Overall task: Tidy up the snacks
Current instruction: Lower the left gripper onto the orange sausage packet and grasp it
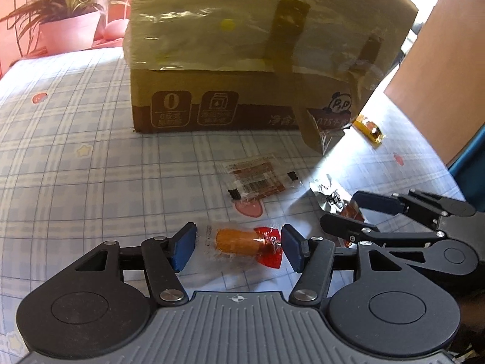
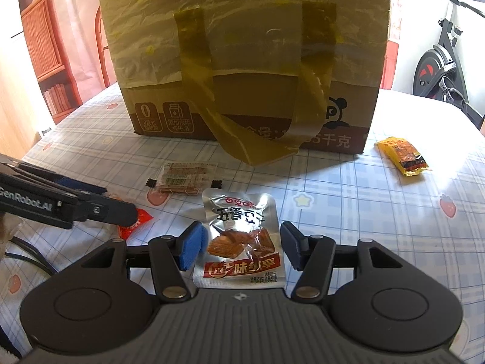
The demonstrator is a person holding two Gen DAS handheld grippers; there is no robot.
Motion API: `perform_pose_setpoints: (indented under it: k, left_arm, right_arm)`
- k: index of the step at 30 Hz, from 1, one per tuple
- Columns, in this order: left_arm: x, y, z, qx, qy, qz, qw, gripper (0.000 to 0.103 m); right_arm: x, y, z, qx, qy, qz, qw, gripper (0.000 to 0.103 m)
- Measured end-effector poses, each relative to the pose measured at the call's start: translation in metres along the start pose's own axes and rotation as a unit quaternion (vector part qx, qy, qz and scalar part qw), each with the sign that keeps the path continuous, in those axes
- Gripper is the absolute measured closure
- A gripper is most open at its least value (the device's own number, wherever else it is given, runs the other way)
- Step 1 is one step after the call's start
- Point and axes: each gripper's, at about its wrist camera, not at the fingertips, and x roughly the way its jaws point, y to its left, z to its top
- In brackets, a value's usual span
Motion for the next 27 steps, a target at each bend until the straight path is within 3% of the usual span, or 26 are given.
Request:
perform_pose_setpoints:
  k: [3, 6, 10, 11, 16, 19, 22, 27]
  left_arm:
    - [-0.002, 0.003, -0.001, -0.010, -0.002, -0.020, 0.9997, 0.056]
    - [-0.009, 0.007, 0.000, -0.019, -0.024, -0.019, 0.9993, 0.080]
    - [-0.012, 0.011, 0.001, -0.029, -0.030, -0.021, 0.9989, 0.088]
    - [-0.013, 0.011, 0.001, -0.030, -0.032, -0.018, 0.9989, 0.096]
    - [-0.011, 0.017, 0.005, -0.035, -0.031, -0.006, 0.9989, 0.099]
    - [-0.009, 0.026, 0.009, -0.067, -0.004, 0.000, 0.9977, 0.097]
    - [-0.020, 0.036, 0.012, -0.116, 0.009, -0.037, 0.9925, 0.093]
    - [-0.031, 0.032, 0.017, -0.136, 0.033, -0.083, 0.9866, 0.092]
  right_arm:
    - [0.000, 0.000, 0.000, 0.000, 0.001, 0.001, 1.000, 0.044]
    - [0.001, 0.000, 0.000, 0.000, 0.001, 0.001, 1.000, 0.044]
    - [0.001, 0.001, 0.001, 0.000, 0.002, 0.000, 1.000, 0.044]
    - [0.000, 0.001, 0.001, 0.001, 0.002, 0.001, 1.000, 0.044]
    - [0.000, 0.000, 0.001, 0.002, 0.002, 0.001, 1.000, 0.044]
    - [0.000, 0.000, 0.001, 0.002, 0.002, 0.001, 1.000, 0.044]
    - [0.000, 0.000, 0.001, 0.004, 0.001, 0.002, 1.000, 0.044]
    - [0.001, 0.001, 0.001, 0.003, 0.001, 0.001, 1.000, 0.044]
